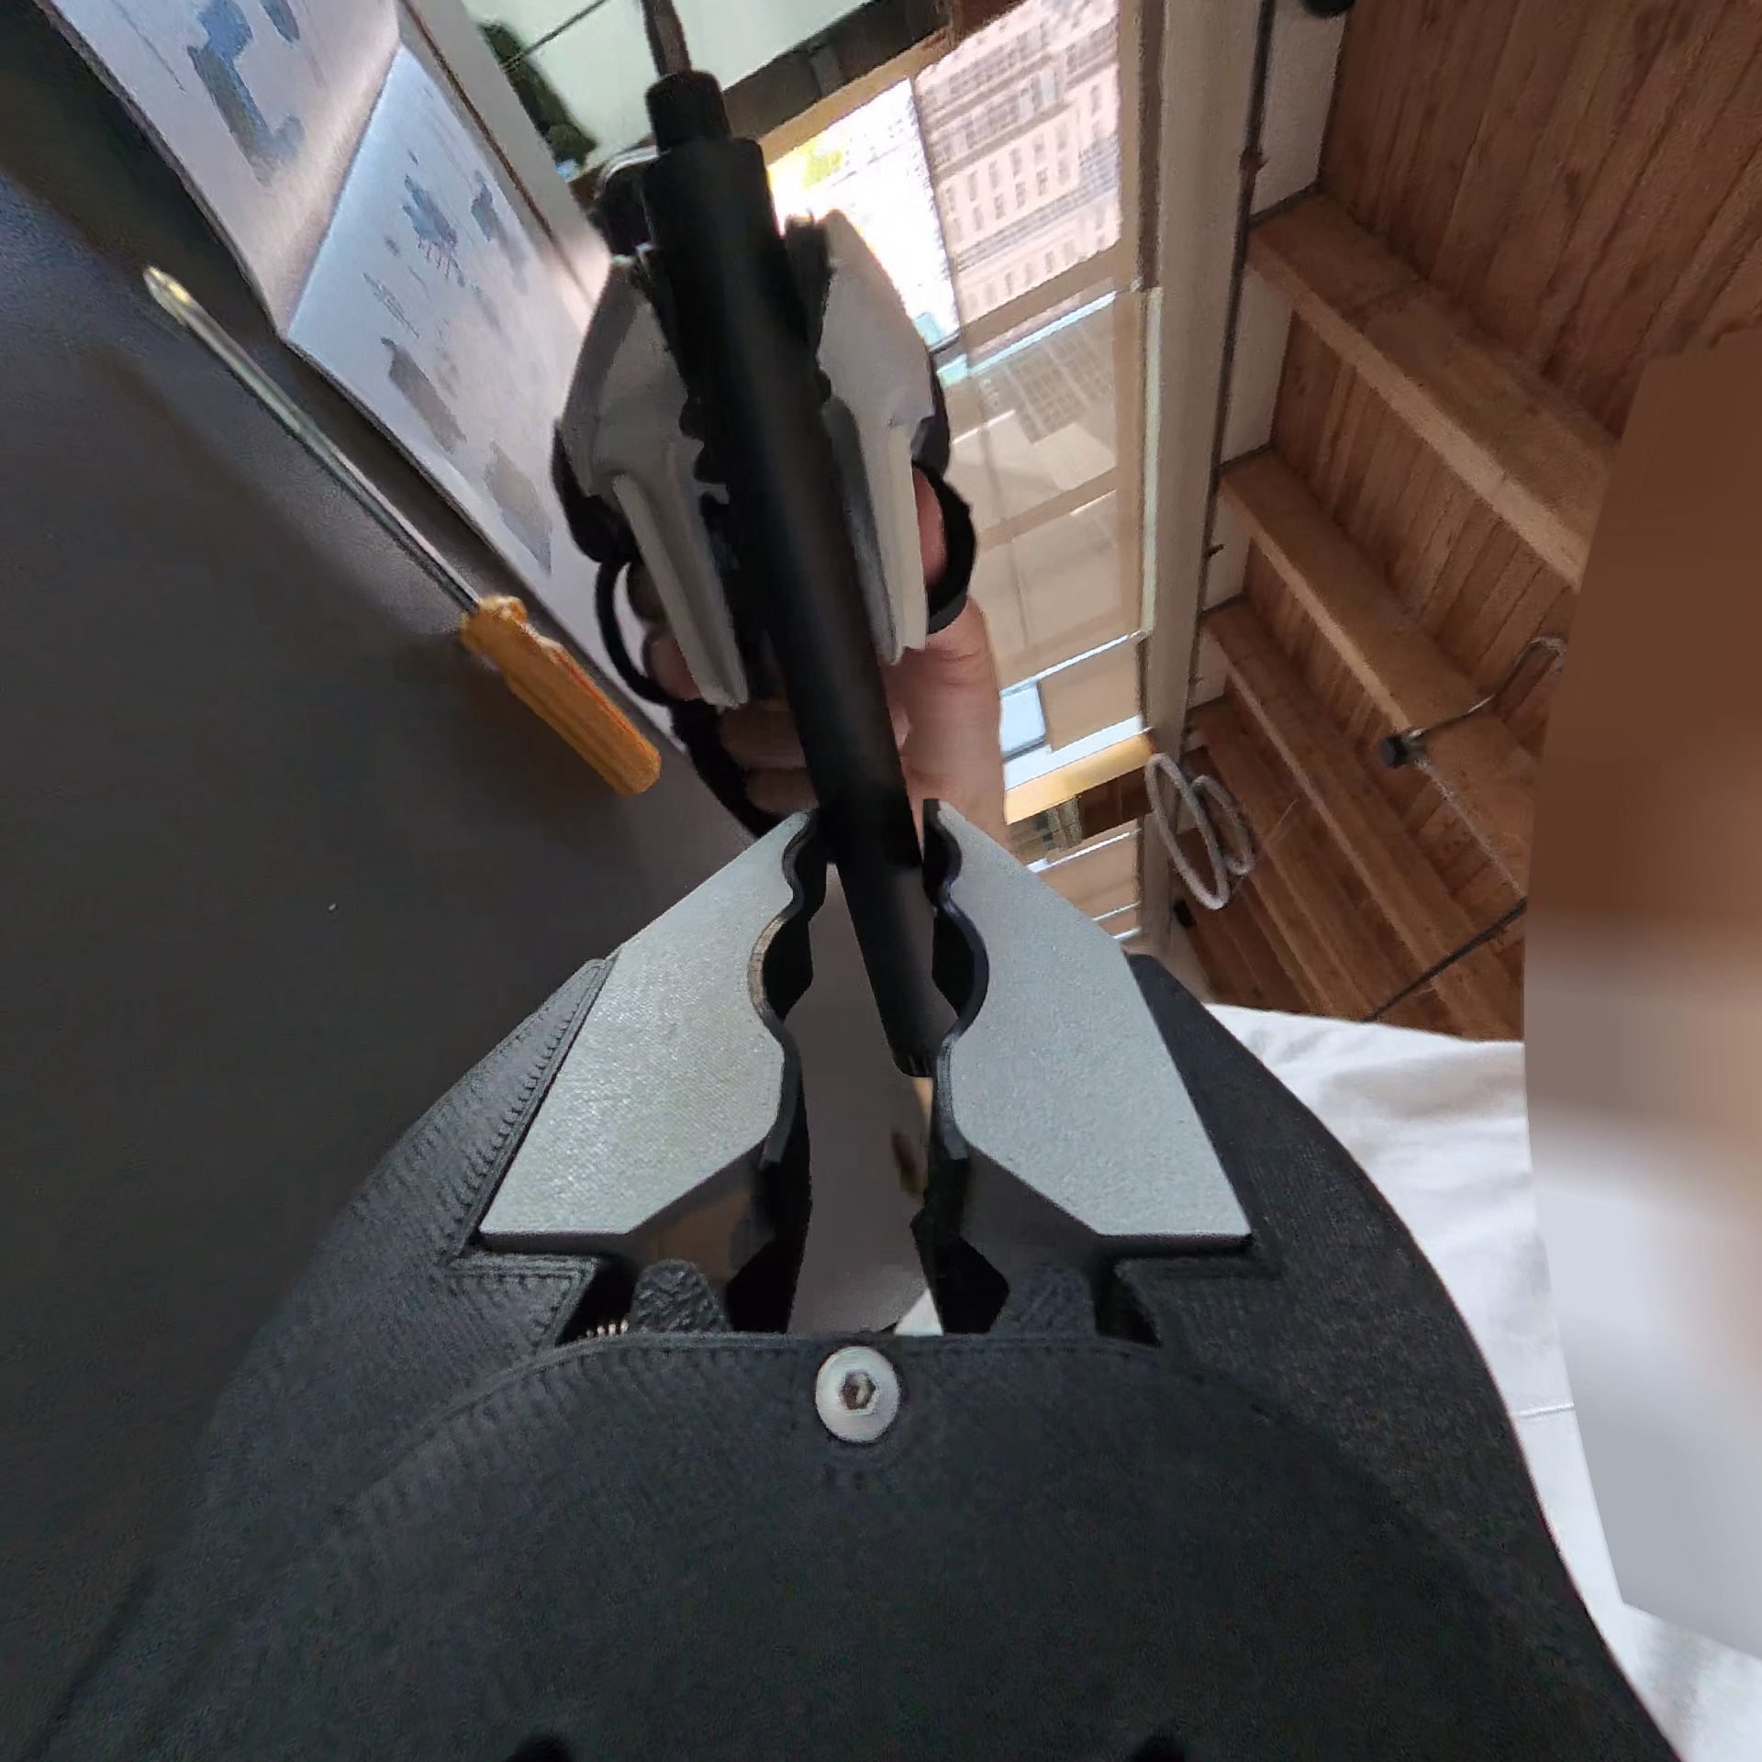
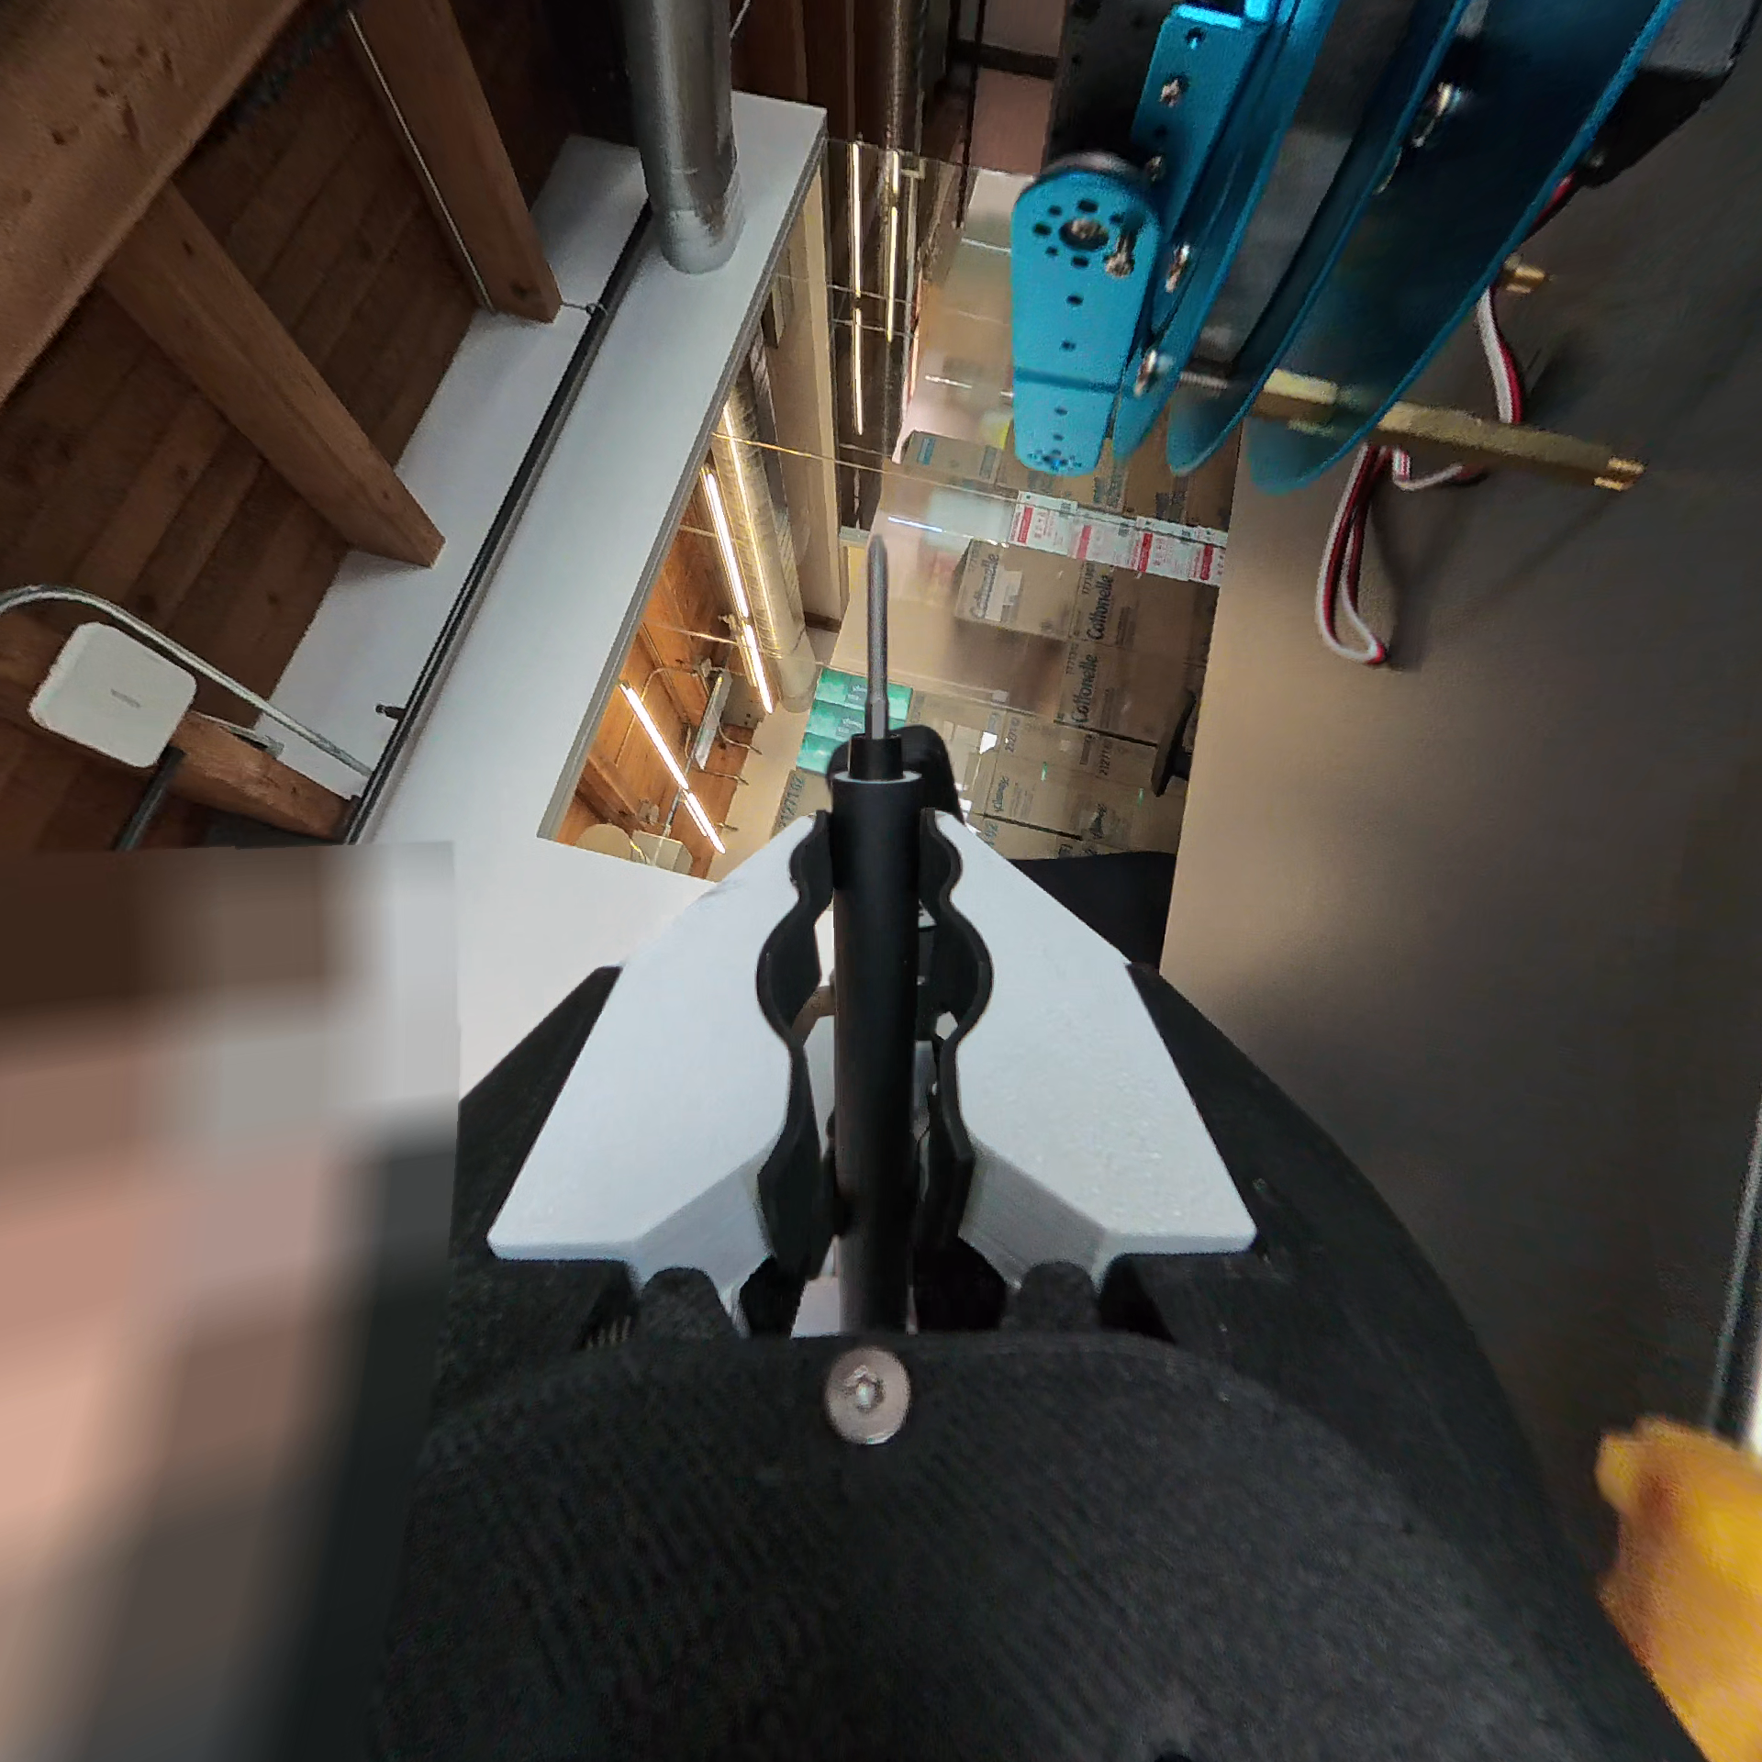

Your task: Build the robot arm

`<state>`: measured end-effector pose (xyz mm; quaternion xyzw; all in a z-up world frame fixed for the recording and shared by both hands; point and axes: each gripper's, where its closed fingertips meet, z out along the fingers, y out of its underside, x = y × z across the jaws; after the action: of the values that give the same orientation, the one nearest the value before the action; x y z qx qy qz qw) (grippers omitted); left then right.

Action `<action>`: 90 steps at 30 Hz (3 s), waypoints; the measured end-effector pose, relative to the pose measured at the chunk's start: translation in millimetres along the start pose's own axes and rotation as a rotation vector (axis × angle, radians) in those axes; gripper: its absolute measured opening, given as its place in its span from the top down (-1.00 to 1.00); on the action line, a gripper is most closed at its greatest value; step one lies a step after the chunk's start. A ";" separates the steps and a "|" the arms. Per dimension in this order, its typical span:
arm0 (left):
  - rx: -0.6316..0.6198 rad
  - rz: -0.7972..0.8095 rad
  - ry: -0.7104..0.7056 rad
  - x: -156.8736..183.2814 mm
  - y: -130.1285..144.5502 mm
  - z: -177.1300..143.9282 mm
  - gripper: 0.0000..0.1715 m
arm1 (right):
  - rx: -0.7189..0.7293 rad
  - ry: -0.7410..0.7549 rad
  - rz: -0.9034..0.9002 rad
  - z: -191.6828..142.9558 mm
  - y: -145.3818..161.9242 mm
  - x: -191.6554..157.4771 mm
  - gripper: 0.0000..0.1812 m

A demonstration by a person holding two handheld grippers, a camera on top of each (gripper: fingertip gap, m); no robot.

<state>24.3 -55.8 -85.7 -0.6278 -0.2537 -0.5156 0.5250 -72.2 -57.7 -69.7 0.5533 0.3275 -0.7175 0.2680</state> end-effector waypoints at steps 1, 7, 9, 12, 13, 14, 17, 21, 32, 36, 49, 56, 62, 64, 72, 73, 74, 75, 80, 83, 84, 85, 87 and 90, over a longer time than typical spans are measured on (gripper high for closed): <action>0.020 -0.027 0.034 2.4 -5.4 -2.7 0.73 | 0.011 -0.014 0.010 3.5 -4.6 -0.3 0.84; -0.064 -0.042 -0.003 -15.2 -11.4 -8.1 0.76 | 0.057 -0.007 0.003 16.6 -18.1 13.5 0.83; -0.094 -0.057 -0.027 -20.2 -11.8 -7.6 0.80 | 0.075 -0.018 0.016 17.6 -20.5 17.2 0.83; -0.110 -0.095 -0.010 -22.0 -15.2 -7.0 0.81 | 0.066 -0.005 0.008 17.8 -23.6 20.3 0.83; -0.104 -0.116 0.007 -21.0 -17.3 -6.9 0.81 | 0.066 0.002 -0.002 17.1 -25.7 21.0 0.83; -0.098 -0.126 0.016 -21.5 -19.1 -7.1 0.80 | 0.061 0.008 -0.007 16.9 -27.3 22.0 0.84; -0.067 -0.107 0.038 -20.8 -24.5 -7.3 0.78 | 0.074 -0.007 0.020 16.2 -33.9 24.0 0.83; -0.094 -0.045 0.003 -22.2 -20.9 -4.4 0.62 | 0.075 0.008 0.031 17.1 -35.0 32.0 0.83; -0.102 -0.124 0.067 -14.8 -19.7 -2.3 0.80 | -0.087 0.019 -0.072 13.1 -18.8 18.1 0.75; -0.110 -0.098 0.003 -21.0 -22.7 -6.6 0.80 | -0.188 0.023 -0.053 7.4 -3.7 19.8 0.80; -0.113 -0.138 0.000 -21.4 -27.9 -7.8 0.79 | -0.145 0.008 -0.014 6.4 -10.7 24.1 0.82; -0.116 -0.155 0.011 -20.6 -27.1 -6.2 0.79 | -0.147 -0.005 0.000 6.5 -10.6 24.8 0.78; -0.113 -0.162 0.017 -22.2 -27.3 -5.9 0.79 | -0.142 -0.003 -0.001 6.6 -11.3 26.1 0.78; -0.111 -0.163 0.019 -22.4 -27.7 -5.6 0.79 | -0.142 -0.004 0.000 6.6 -11.5 26.2 0.78; -0.111 -0.163 0.020 -22.7 -27.0 -5.6 0.80 | -0.138 -0.001 -0.001 4.4 -11.8 26.6 0.82; -0.109 -0.164 0.020 -22.7 -27.4 -5.7 0.80 | -0.134 -0.003 0.002 4.4 -12.5 26.6 0.78; -0.107 -0.164 0.021 -22.6 -27.9 -5.8 0.79 | -0.134 -0.007 0.007 4.5 -12.8 26.7 0.78; -0.105 -0.163 0.020 -22.8 -28.1 -5.8 0.79 | -0.134 -0.009 0.012 4.8 -13.1 26.8 0.78; -0.107 -0.165 0.022 -22.4 -26.7 -5.4 0.79 | -0.137 -0.011 0.013 4.6 -11.9 26.6 0.78; -0.106 -0.165 0.023 -22.1 -26.4 -5.4 0.79 | -0.138 -0.013 0.018 5.1 -11.3 26.6 0.78; -0.106 -0.164 0.023 -22.4 -26.2 -5.5 0.79 | -0.140 -0.013 0.015 5.4 -11.0 26.6 0.78; -0.105 -0.165 0.023 -22.7 -26.4 -5.6 0.80 | -0.140 -0.012 0.014 5.5 -11.1 26.7 0.78; -0.103 -0.166 0.023 -23.5 -26.5 -5.5 0.80 | -0.138 -0.012 0.019 5.3 -11.6 27.4 0.82; -0.098 -0.167 0.027 -23.4 -27.4 -5.2 0.80 | -0.133 -0.012 0.020 5.3 -12.4 27.7 0.82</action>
<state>-9.1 -46.6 -96.6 -0.6223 -0.2728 -0.5778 0.4522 -91.5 -54.5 -93.5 0.5332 0.3675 -0.6946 0.3133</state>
